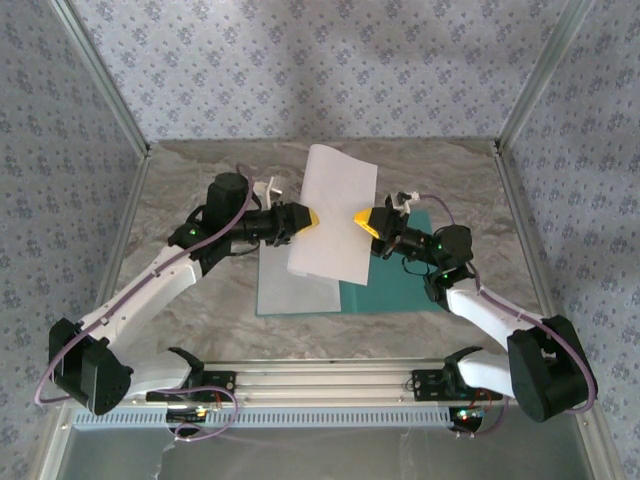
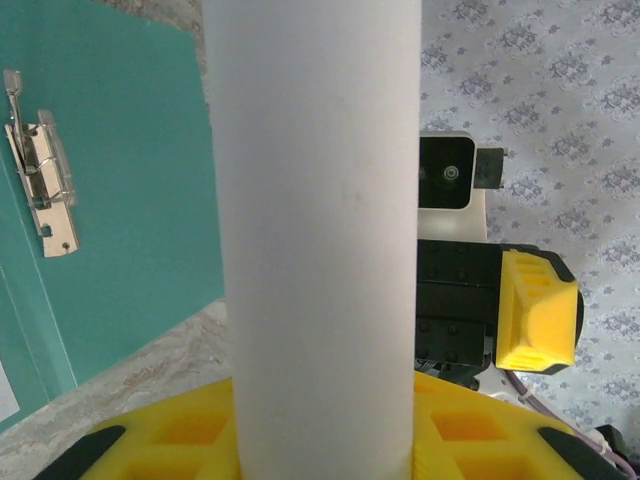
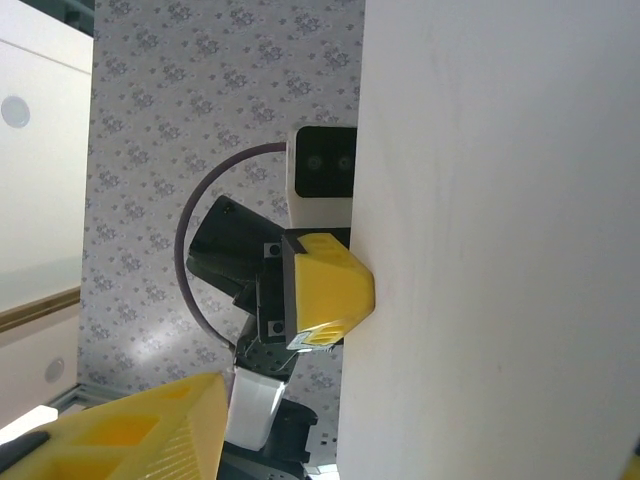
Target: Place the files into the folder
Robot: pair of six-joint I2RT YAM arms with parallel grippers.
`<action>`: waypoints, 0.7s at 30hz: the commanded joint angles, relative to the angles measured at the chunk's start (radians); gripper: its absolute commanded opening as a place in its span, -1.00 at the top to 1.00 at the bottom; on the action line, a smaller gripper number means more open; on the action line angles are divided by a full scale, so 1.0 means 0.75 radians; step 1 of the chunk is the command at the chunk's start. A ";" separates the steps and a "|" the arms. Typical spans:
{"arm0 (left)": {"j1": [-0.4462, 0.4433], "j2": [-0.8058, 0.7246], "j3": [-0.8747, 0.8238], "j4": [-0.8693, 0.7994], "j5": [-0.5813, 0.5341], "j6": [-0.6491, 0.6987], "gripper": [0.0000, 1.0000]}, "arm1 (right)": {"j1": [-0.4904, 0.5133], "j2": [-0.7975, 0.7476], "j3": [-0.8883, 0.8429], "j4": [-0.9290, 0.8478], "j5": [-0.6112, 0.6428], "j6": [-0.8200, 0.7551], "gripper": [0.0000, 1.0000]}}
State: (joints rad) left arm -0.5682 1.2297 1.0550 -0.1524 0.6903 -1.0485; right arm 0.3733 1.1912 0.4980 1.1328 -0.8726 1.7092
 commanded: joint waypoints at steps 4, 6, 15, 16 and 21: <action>0.017 -0.045 0.017 0.022 0.067 0.049 0.33 | -0.005 -0.011 0.029 -0.001 -0.023 -0.035 -0.07; 0.020 -0.045 0.015 0.023 0.075 0.052 0.33 | -0.004 -0.013 0.026 -0.007 -0.026 -0.041 -0.05; 0.021 -0.041 0.047 -0.054 0.112 0.129 0.32 | 0.006 -0.013 0.019 -0.075 -0.042 -0.094 0.05; 0.021 -0.039 0.048 -0.053 0.123 0.131 0.32 | 0.008 -0.013 0.020 -0.080 -0.043 -0.104 0.06; 0.023 -0.049 0.048 -0.064 0.108 0.141 0.33 | 0.012 -0.013 0.023 -0.093 -0.047 -0.120 0.12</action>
State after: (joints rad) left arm -0.5564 1.2236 1.0554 -0.1871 0.7494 -0.9760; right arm 0.3759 1.1912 0.4980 1.0695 -0.8810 1.6535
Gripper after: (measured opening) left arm 0.336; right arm 0.447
